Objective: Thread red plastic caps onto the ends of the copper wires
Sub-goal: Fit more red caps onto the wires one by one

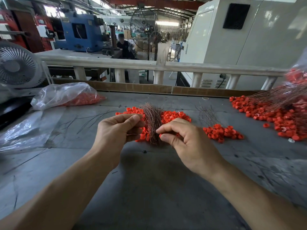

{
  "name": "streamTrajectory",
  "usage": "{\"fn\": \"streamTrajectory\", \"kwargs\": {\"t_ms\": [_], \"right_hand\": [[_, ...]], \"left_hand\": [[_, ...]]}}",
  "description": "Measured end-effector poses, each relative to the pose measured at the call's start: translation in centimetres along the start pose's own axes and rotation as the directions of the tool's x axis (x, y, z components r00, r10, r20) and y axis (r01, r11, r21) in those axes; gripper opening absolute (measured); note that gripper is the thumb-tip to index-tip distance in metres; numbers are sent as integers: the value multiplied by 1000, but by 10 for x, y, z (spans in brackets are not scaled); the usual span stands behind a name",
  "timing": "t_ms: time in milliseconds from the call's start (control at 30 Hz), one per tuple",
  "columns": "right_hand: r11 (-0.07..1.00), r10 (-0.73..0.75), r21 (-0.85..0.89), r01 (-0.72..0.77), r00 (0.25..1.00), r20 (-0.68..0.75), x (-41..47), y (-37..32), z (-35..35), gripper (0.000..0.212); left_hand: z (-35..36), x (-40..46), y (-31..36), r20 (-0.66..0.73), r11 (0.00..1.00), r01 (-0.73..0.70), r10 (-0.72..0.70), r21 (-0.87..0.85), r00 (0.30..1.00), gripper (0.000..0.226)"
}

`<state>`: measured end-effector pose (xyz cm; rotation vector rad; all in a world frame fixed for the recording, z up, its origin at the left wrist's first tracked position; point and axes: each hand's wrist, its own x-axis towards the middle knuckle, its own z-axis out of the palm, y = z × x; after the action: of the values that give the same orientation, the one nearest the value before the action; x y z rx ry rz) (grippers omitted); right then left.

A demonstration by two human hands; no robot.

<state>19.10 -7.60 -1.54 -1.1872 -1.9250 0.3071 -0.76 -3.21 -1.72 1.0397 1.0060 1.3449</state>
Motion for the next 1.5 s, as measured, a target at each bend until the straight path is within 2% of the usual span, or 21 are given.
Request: {"fn": "streamTrajectory", "kwargs": {"t_ms": [100,167,233,300,367,467,600,700,800,867,967,1100,1267,1500], "right_hand": [[996,0,-86,-10,993,-120,3,7,-8,12],[980,28,-186,-76,969,-247,7,17,-19,11],[927,93,-308,-213,928,-361,10,32,-33,9],[827,194,-411,-384,880,-433,12,49,-51,8],[721,294,-471,-508,840,-456,11,61,-66,7],[614,403,-511,-601,796,-452,9,71,-80,8],[526,490,-554,-645,763,-422,9,75,-84,13],[500,507,-585,-638,764,-399,9,75,-84,14],[509,473,-615,-603,792,-385,9,73,-83,13],[548,397,-623,-558,829,-394,9,70,-81,11],[716,280,-533,-450,885,-372,10,61,-68,8],[883,234,-368,-289,954,-189,12,48,-40,10],[904,212,-366,-222,975,-69,8,43,-20,21],[899,149,-405,-166,986,-72,11,42,-10,26]], "left_hand": [[2,-2,1,38,1000,11,-10,-19,999,25],[3,-2,2,39,1000,0,0,7,999,21],[4,-2,1,21,998,-21,20,61,1000,15],[4,-2,1,-1,992,-37,38,121,999,13],[4,-1,-1,-12,979,-65,68,195,998,14],[3,1,-3,-14,949,-108,118,295,993,17],[0,3,-7,-6,901,-149,166,407,986,18],[-3,5,-10,18,849,-183,201,496,979,17],[-5,8,-12,27,775,-204,235,598,972,15],[-5,7,-12,35,705,-217,262,675,964,16],[-4,6,-11,35,633,-211,279,745,960,14],[-6,5,-10,53,519,-204,291,830,955,7],[-10,8,-12,81,427,-195,270,883,960,15],[-11,9,-16,120,374,-228,292,899,949,12]]}}
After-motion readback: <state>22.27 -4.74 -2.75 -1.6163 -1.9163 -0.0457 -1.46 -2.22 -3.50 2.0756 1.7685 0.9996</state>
